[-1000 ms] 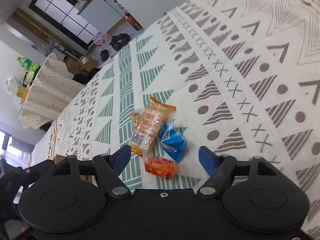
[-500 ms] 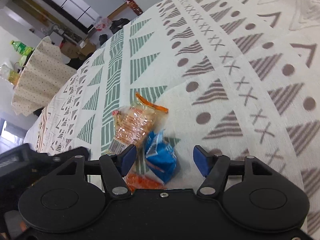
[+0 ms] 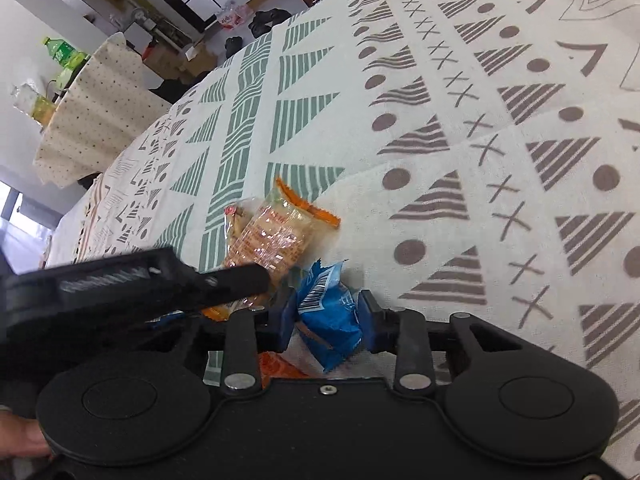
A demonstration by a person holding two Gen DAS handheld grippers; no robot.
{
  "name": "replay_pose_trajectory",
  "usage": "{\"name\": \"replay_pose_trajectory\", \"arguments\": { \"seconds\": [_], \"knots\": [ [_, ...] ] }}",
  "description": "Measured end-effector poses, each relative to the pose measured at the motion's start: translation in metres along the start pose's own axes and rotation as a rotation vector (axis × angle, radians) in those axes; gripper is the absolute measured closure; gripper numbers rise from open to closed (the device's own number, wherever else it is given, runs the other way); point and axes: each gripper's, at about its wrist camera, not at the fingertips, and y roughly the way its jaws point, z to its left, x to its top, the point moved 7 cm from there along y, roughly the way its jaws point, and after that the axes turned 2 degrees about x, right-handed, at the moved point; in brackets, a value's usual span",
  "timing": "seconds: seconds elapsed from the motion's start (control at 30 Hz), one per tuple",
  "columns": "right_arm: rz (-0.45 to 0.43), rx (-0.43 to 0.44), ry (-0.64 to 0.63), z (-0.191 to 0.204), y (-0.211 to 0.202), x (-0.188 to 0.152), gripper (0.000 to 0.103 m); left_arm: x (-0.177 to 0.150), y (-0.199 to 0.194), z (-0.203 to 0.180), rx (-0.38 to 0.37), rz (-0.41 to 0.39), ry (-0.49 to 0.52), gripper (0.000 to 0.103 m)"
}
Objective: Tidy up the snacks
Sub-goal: 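Grasp the orange-wrapped bread with the left tool while the right tool grasps the blue packet, then carry both held snacks toward the cardboard box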
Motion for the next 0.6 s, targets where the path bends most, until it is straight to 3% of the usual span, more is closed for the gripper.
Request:
{"name": "replay_pose_trajectory", "arguments": {
  "seconds": [0.2,0.6],
  "knots": [
    [-0.003,-0.02,0.029,-0.008,-0.009,0.001,0.071,0.0,-0.011,-0.003,0.003,-0.02,0.047,0.075],
    [-0.039,-0.025,0.037,0.021,-0.028,-0.001,0.071,0.001,-0.061,0.0,-0.055,-0.096,0.067,0.079]
  ]
}}
